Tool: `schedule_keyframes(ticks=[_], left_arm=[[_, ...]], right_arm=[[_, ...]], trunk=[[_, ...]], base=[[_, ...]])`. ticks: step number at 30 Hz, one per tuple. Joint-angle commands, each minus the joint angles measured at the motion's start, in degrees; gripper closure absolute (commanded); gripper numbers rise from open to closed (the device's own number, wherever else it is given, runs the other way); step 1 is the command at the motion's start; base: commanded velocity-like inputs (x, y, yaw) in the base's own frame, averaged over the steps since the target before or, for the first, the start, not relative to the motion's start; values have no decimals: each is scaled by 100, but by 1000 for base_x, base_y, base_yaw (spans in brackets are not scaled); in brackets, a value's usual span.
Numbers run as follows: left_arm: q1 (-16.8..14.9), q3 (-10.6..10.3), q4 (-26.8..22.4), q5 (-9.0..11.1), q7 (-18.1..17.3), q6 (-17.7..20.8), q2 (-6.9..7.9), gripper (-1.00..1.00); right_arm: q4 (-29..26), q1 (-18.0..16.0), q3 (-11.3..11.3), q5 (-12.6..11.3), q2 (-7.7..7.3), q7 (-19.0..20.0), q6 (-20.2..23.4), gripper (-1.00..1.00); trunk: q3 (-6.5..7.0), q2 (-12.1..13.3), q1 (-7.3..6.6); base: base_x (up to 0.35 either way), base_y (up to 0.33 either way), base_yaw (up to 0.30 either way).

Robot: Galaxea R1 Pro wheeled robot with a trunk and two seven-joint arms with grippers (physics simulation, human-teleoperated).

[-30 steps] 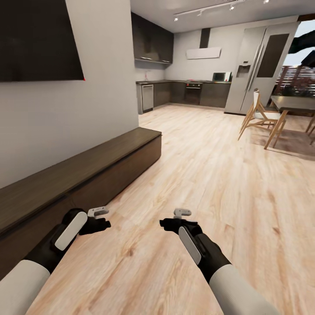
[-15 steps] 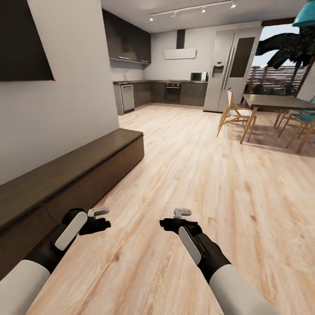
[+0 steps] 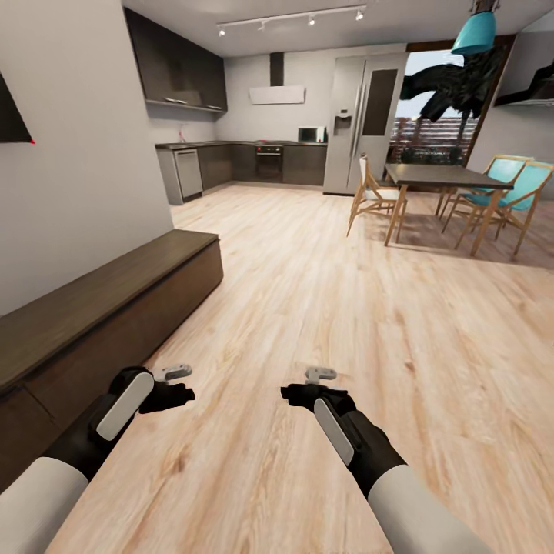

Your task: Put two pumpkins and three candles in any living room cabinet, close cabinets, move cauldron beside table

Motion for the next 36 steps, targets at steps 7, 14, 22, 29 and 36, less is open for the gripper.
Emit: schedule_keyframes(ticks=[7, 14, 22, 29, 36], left_arm=[[-5, -16, -12, 62, 60, 1, 7, -100], [-2, -93, -7, 58, 62, -1, 7, -100], [-8, -376, 4, 62, 61, -13, 7, -100], [-9, -408, 32, 58, 60, -16, 7, -100], [-8, -411, 32, 58, 60, -16, 7, -100]], right_arm=[[-5, -4, 17, -60, -1, -55, 12, -100], [-5, -3, 17, -60, -1, -55, 12, -100], [-5, -3, 17, -60, -1, -55, 12, -100], [-4, -5, 3, -60, -1, -55, 12, -100], [2, -4, -228, -60, -9, -55, 20, -100]], trunk=[[-6, -2, -1], [-6, -2, -1], [-6, -2, -1], [-6, -2, -1], [-6, -2, -1]], base=[[0, 0, -277], [0, 0, -278], [0, 0, -278], [0, 0, -279], [0, 0, -287]])
